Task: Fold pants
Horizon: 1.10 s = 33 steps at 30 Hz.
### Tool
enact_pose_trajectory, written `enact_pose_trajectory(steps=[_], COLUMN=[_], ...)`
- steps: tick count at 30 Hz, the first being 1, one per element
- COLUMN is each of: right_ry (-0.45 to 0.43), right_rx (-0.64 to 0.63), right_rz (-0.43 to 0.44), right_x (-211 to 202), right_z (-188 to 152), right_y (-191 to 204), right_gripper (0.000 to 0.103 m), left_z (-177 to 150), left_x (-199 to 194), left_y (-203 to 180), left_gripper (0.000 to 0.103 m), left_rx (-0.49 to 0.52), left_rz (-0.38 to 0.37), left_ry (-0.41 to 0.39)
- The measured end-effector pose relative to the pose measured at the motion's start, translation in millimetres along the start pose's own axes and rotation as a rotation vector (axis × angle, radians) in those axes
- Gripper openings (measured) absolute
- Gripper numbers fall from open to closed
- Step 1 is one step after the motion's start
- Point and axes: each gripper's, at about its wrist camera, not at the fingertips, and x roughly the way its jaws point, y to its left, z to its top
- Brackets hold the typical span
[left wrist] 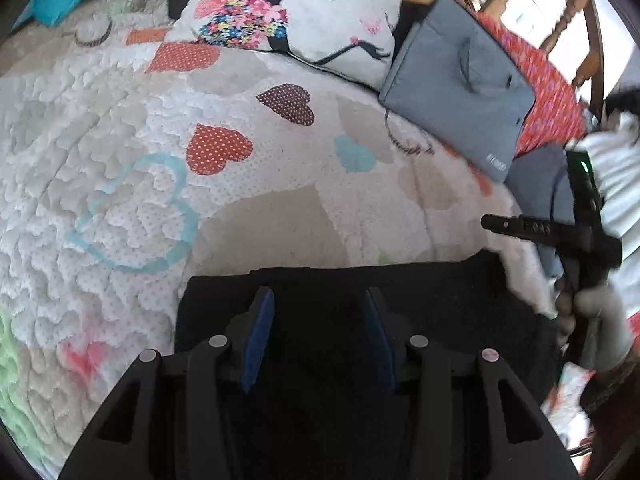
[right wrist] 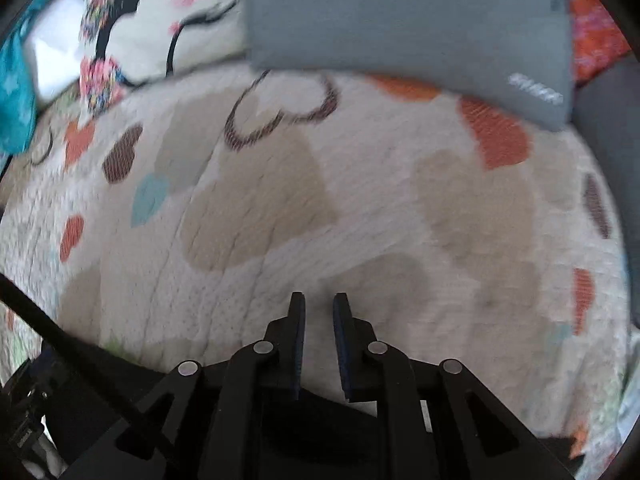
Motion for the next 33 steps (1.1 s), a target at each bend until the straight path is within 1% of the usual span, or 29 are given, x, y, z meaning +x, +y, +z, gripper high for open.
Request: enact_pose_trajectory(steps=[1, 2, 4, 5, 7, 8, 9, 10, 12, 14, 16, 17, 18, 19, 21, 22, 24, 25, 26, 27, 28, 29, 30, 31, 33], right_ry=[-0.022, -0.046, -0.058, -0.037, 0.018, 0.065, 0.088, 0.109, 0.115, 0.115, 0.114, 0.096, 0.063, 0.037, 0.044, 0.06, 0.139, 0.199, 0.245, 0.314, 0.375, 0.458, 0.504, 0.503, 0.472], right_rx=[0.001, 0.001, 0.0, -0.004, -0.01, -0.007, -0.006, -0.013, -0.013, 0.007, 0.077, 0.096, 0.081, 0.043, -0.021, -0.054, -0.123, -0.144, -0.154, -0.164, -0.169, -0.173, -0.174, -0.167, -0.117], right_rz=[0.014, 0.046, 0.139, 0.22, 0.327, 0.378, 0.389, 0.372, 0.305, 0.21, 0.224, 0.209, 0.193, 0.216, 0.31, 0.365, 0.491, 0.559, 0.606, 0.658, 0.688, 0.692, 0.667, 0.647, 0.703], right_x=[-12, -26, -45, -51, -47, -39, -32, -22, -4, 12, 16, 9, -3, -17, -35, -41, -44, -37, -30, -19, -6, 13, 26, 32, 23], right_z=[-3, -7, -18, -25, -35, -42, -47, -50, -47, -42, -38, -37, -37, -39, -44, -49, -61, -67, -74, -83, -90, -101, -109, -114, -111], right_y=[3, 7, 18, 27, 39, 48, 52, 56, 55, 42, 32, 34, 43, 56, 83, 100, 139, 161, 177, 196, 209, 225, 233, 236, 231], right_gripper=[0.044, 0.049, 0.051, 0.051, 0.052, 0.052, 0.052, 0.052, 0.052, 0.051, 0.05, 0.05, 0.053, 0.054, 0.054, 0.054, 0.056, 0.056, 0.056, 0.058, 0.062, 0.065, 0.069, 0.072, 0.078], left_z=[2, 2, -1, -3, -16, -20, -30, -36, -52, -67, -78, -81, -84, -87, -91, -93, -96, -97, -97, -97, -96, -96, -95, -95, -95], left_x=[-9, -20, -46, -55, -76, -81, -91, -95, -105, -113, -119, -122, -124, -127, -130, -132, -136, -138, -140, -143, -146, -151, -156, -162, -175], left_y=[3, 5, 14, 19, 36, 41, 49, 53, 65, 79, 91, 94, 98, 102, 106, 107, 107, 106, 103, 97, 93, 86, 82, 76, 66], left_gripper=[0.045, 0.045, 0.045, 0.045, 0.048, 0.048, 0.049, 0.049, 0.049, 0.049, 0.049, 0.049, 0.049, 0.049, 0.049, 0.049, 0.049, 0.049, 0.049, 0.049, 0.049, 0.049, 0.049, 0.049, 0.05], left_rx=[-0.024, -0.042, -0.079, -0.102, -0.174, -0.191, -0.216, -0.226, -0.251, -0.291, -0.319, -0.328, -0.335, -0.342, -0.353, -0.368, -0.381, -0.377, -0.368, -0.345, -0.327, -0.299, -0.28, -0.251, -0.201], left_rz=[-0.018, -0.017, 0.014, 0.02, 0.025, 0.03, 0.043, 0.054, 0.081, 0.094, 0.094, 0.097, 0.1, 0.104, 0.11, 0.109, 0.097, 0.095, 0.099, 0.114, 0.129, 0.153, 0.172, 0.196, 0.237], left_ry=[-0.015, -0.037, -0.083, -0.096, -0.114, -0.117, -0.12, -0.12, -0.117, -0.105, -0.102, -0.103, -0.105, -0.111, -0.119, -0.123, -0.129, -0.131, -0.132, -0.132, -0.132, -0.137, -0.142, -0.152, -0.169])
